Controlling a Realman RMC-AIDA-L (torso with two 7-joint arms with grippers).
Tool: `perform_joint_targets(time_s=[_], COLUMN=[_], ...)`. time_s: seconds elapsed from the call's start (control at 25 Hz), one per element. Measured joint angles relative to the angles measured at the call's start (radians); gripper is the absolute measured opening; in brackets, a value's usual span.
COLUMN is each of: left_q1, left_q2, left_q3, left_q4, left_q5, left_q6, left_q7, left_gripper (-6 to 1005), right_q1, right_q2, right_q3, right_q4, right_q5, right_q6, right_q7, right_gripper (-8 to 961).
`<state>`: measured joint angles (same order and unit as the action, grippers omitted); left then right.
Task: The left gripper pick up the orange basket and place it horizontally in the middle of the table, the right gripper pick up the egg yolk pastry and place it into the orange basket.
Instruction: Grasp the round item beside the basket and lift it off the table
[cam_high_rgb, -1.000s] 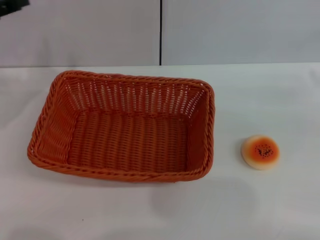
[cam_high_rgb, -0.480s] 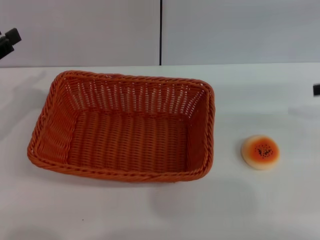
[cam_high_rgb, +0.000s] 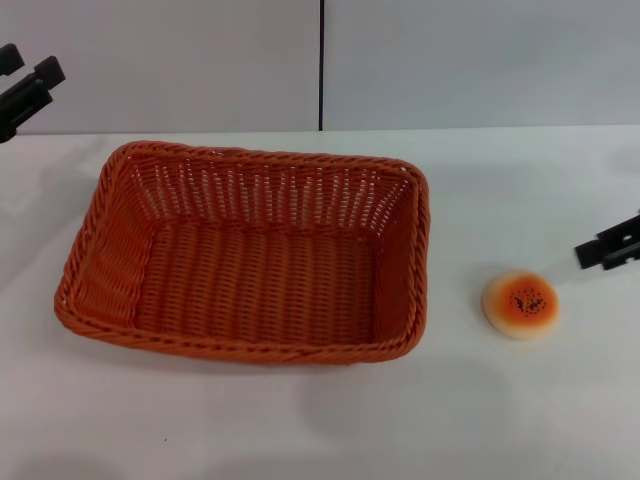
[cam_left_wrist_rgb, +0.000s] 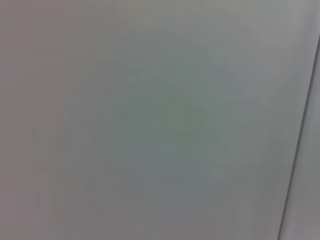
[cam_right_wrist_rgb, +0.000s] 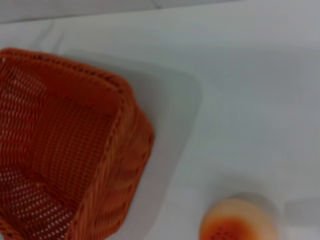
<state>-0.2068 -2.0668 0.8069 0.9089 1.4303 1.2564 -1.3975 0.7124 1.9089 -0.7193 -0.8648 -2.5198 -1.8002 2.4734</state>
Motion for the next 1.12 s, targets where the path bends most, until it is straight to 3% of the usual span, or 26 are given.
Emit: perform_joint_targets(time_s=[0.12,0.2,0.4,1.12], left_q1=[-0.008,-0.009,-0.007,0.006], left_q2=[0.0,0.001,0.003,0.005], left_q3=[0.0,0.0,-0.005,0.0], left_q4=[-0.024,-0.03,-0.033,-0.036], left_q5=[-0.002,-0.002,-0.003,0.007], left_q6=[-0.001,-0.001,0.002,0.006], left_q7=[0.017,0.026,0.034,0.031], left_gripper=[592,592,592,592], right_q1=[0.009,0.016,0.035,0.035], right_q2=[0.022,0.024,0.025,0.026], right_q3=[-0.043,-0.066,-0.079,-0.101], right_q4=[0.04,0.083,0.177,0.25], right_q5=[-0.002,-0.003,-0.008,-0.036], right_q6=[0.046,0.077,0.128,0.293], right_q7=[-0.006,-0.008,-0.017,-0.049], right_gripper=[468,468,470,458])
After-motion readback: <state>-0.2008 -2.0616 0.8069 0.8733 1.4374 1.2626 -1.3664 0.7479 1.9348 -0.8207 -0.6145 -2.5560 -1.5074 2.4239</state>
